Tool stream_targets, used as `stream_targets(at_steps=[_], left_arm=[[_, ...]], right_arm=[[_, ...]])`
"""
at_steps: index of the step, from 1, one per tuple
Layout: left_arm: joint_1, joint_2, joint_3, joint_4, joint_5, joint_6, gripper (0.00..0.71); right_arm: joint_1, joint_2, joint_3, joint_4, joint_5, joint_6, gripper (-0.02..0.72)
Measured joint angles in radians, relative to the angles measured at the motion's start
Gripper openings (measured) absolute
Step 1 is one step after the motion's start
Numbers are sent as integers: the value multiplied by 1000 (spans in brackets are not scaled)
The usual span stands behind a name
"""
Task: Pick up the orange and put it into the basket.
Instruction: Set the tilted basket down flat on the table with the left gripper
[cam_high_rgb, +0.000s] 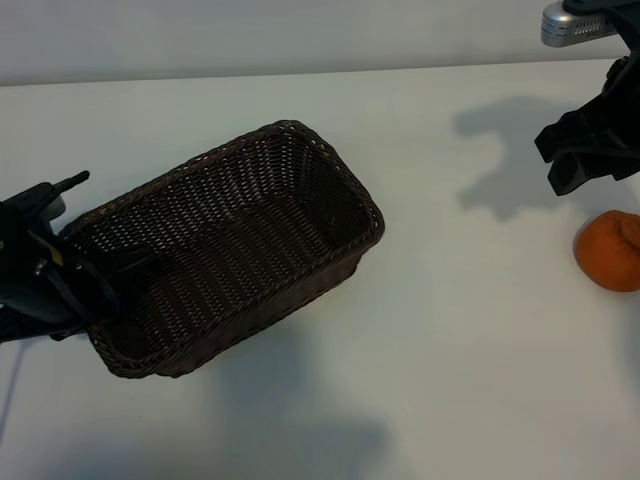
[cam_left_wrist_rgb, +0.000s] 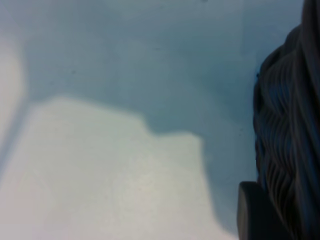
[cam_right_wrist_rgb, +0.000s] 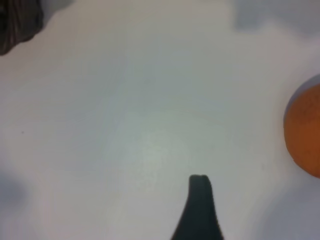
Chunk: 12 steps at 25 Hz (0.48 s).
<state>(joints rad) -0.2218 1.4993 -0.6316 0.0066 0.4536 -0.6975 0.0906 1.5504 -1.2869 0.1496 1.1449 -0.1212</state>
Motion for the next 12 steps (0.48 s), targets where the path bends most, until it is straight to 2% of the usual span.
stream_targets(at_steps=[12], left_arm=[[0,-5,0,-208,-27,228,164]], right_arm=[[0,0,0,0,0,-1,556]])
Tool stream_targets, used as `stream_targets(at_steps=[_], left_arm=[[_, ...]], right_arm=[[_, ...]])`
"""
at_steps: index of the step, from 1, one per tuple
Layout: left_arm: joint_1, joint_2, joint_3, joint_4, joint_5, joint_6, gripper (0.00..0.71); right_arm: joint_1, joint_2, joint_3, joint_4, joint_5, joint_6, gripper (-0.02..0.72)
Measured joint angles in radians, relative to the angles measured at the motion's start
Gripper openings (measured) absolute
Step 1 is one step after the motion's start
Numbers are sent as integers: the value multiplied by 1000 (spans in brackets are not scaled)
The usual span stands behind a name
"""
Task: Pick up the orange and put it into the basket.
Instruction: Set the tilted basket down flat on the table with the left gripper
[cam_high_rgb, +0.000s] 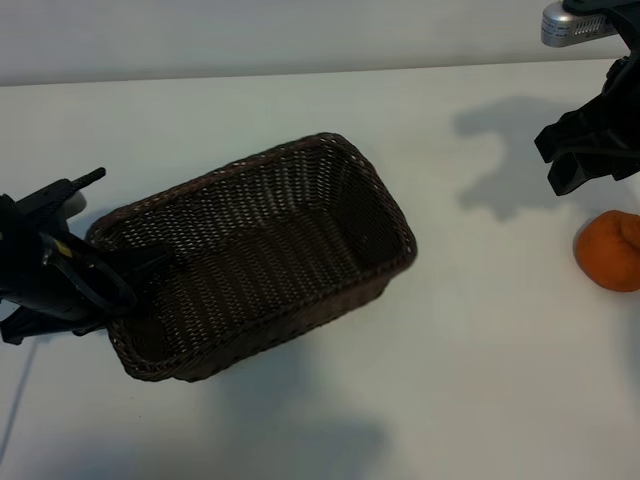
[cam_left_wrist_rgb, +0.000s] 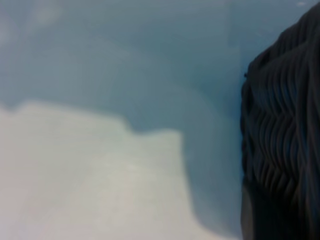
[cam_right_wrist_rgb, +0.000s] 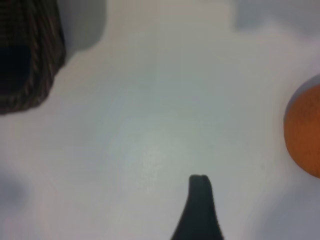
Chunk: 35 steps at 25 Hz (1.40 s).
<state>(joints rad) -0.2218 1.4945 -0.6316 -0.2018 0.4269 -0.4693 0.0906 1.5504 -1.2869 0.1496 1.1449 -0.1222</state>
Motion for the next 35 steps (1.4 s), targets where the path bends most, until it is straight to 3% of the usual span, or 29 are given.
stream_targets(at_steps=[5,15,22,28,35], left_arm=[[5,-40,0,-32,1,44,156],[92,-194,1,-26,38,73,154],[155,-237,1,-167,42,196,154],[160,-237,2,-325,0,326,154],[160,-200,-72,-350,-9,356,154]], right_arm=[[0,0,0,0,0,0,556],[0,0,0,0,0,1,556],[0,0,0,0,-2,0,556],[0,0,0,0,-5,0,556],[0,0,0,1,-7,1,556]])
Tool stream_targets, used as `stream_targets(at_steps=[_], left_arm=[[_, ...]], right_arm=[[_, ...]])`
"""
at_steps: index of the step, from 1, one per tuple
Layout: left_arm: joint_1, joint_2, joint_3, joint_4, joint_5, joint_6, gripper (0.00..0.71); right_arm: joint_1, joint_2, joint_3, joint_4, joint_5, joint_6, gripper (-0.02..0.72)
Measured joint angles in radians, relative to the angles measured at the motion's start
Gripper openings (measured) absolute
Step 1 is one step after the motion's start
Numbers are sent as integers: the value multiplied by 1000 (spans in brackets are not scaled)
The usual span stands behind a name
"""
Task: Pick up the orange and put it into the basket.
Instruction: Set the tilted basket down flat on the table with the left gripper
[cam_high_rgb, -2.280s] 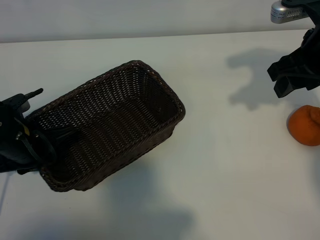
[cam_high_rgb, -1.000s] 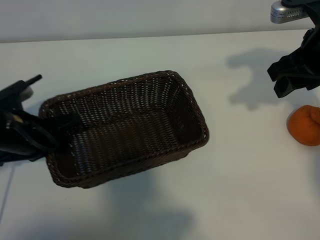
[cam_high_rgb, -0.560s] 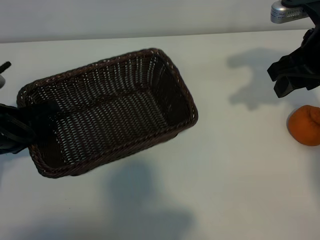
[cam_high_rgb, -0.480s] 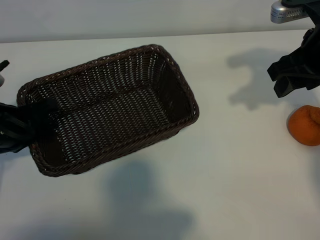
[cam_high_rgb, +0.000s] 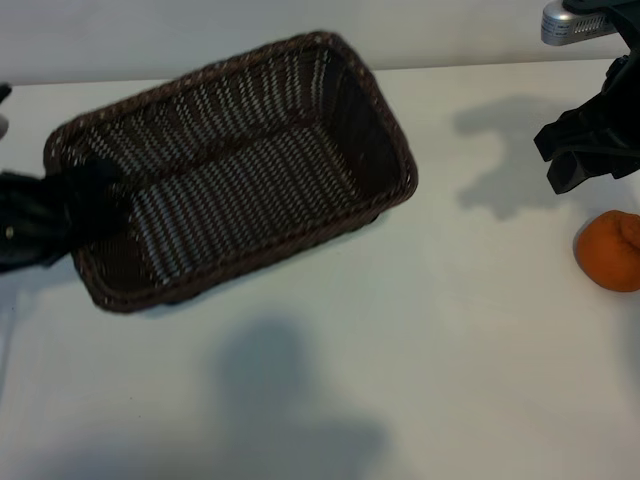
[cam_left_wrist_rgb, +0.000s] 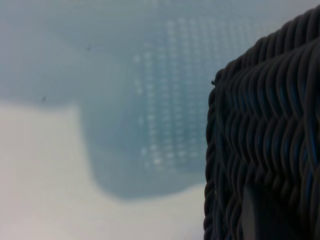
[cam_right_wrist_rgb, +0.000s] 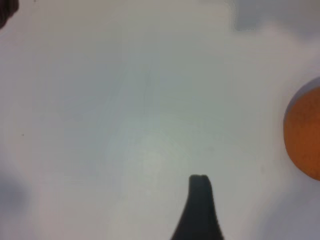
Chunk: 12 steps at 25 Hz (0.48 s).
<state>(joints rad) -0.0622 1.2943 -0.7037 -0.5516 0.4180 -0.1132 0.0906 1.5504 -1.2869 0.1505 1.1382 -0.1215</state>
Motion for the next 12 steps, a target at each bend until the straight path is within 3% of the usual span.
stream_targets(at_steps=[12], left_arm=[[-3,300,-369,-10,215,165,154]], right_arm=[[0,0,0,-1,-1,0,556]])
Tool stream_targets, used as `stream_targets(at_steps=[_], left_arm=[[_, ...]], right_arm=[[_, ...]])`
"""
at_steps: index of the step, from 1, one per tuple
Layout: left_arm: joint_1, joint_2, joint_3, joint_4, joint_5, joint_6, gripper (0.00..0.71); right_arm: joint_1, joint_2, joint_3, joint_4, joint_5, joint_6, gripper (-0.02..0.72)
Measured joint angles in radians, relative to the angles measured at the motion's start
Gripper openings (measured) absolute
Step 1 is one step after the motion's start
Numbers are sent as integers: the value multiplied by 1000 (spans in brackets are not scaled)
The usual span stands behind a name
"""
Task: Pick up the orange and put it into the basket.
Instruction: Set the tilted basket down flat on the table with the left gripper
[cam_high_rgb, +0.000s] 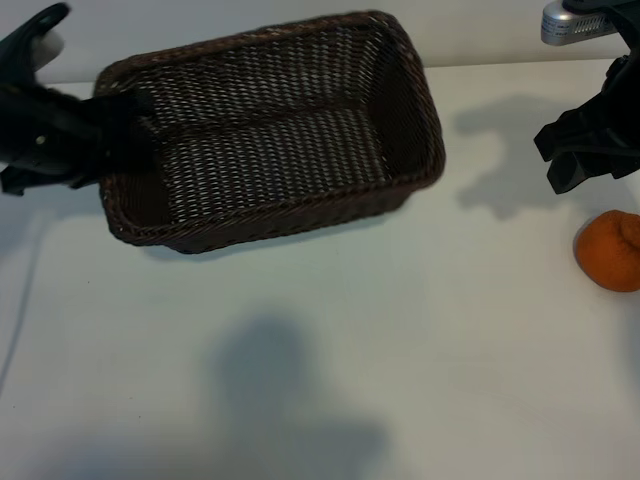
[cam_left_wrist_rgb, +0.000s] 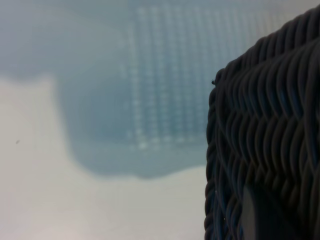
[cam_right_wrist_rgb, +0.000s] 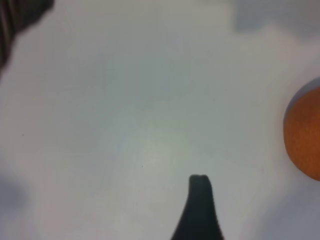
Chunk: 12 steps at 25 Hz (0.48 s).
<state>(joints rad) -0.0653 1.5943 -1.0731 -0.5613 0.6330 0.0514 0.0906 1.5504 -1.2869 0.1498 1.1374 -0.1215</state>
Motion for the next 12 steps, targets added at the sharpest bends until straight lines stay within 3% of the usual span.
stream_targets(at_steps=[8,12], left_arm=[[-7,173,-195,-69,137,150,154],[-48,235,-250,-84,138,162,154]], right_arm=[[0,0,0,0,-3,0,556],[0,0,0,0,-4,0,556]])
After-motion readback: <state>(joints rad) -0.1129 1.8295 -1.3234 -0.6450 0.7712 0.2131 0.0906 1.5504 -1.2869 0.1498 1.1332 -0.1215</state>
